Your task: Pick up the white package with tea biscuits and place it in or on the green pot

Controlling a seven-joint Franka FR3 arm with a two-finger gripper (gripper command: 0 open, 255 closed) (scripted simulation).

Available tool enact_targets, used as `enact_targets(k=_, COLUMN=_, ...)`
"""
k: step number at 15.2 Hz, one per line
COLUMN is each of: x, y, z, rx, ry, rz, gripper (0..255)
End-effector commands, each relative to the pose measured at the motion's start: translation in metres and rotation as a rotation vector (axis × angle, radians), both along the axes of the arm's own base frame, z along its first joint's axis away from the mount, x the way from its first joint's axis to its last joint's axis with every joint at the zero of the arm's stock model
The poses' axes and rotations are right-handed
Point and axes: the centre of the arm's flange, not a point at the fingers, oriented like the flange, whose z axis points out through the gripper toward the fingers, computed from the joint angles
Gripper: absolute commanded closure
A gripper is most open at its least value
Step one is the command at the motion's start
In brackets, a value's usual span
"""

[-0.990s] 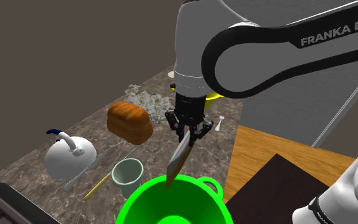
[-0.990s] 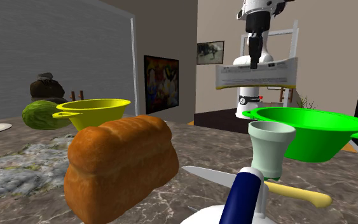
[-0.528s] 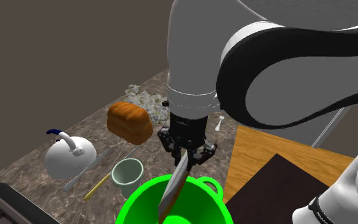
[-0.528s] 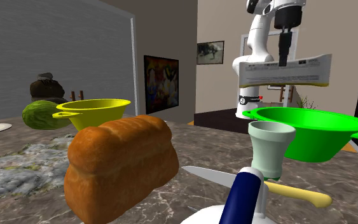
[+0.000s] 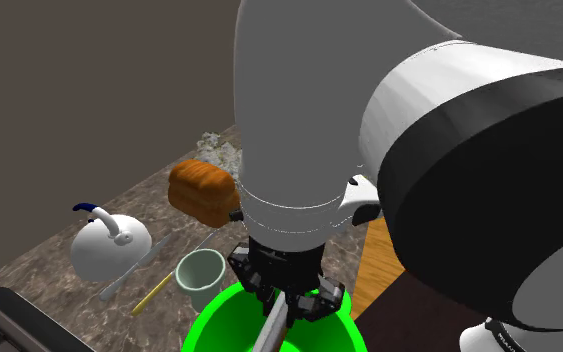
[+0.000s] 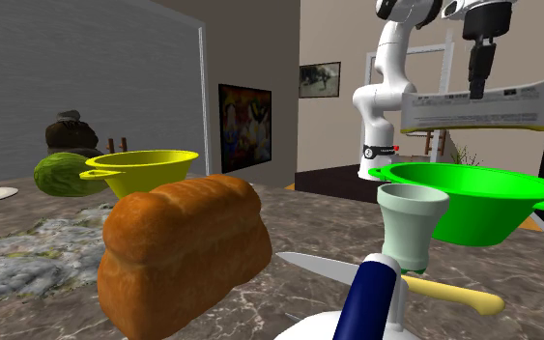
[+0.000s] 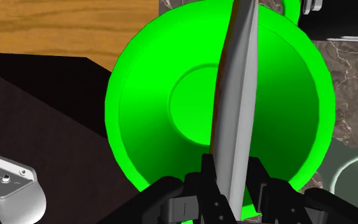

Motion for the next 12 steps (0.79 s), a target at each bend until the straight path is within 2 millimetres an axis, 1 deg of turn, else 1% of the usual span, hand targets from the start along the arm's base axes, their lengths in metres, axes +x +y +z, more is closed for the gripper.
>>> enact_targets(k=1, x=-0.001, y=0.002, z=-0.01, rx=0.001, ry=0.0, rz=-0.001, gripper=255)
enact_targets(k=12, x=-0.001, y=0.002, z=-0.068, rx=0.001, ry=0.0, rz=-0.001, gripper=255)
